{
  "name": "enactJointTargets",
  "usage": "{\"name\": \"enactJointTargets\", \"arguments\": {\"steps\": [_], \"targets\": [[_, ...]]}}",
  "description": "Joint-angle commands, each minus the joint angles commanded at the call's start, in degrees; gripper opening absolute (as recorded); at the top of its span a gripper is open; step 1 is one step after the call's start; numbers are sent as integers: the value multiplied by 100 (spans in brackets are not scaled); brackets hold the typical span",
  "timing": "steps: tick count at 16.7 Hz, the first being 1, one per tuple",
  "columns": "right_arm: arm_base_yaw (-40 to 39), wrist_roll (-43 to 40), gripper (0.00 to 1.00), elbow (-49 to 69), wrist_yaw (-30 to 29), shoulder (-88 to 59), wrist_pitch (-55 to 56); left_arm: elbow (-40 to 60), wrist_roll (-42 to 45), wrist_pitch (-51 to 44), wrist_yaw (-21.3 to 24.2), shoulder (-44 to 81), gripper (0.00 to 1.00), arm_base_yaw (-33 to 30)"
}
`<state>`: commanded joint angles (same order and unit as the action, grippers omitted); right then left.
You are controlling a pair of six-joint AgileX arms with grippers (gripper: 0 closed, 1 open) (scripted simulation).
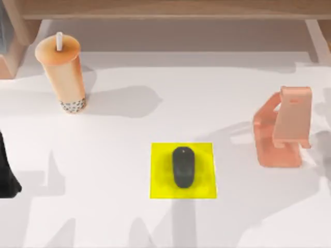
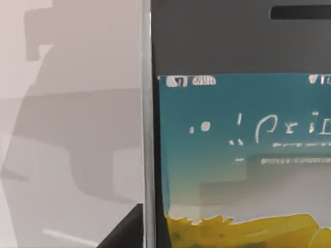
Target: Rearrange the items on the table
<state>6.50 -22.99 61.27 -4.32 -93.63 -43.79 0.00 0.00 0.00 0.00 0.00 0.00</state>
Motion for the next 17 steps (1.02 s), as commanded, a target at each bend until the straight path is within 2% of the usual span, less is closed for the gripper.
{"name": "enactJointTargets", "arguments": {"steps": [9,17], "targets": [[-2427,2976,0,-618,-1591,2173,1389,0,0,0,0,0,100,0],[-4156,4207,0,-2349,-2988,2978,3506,0,0,0,0,0,100,0]]}}
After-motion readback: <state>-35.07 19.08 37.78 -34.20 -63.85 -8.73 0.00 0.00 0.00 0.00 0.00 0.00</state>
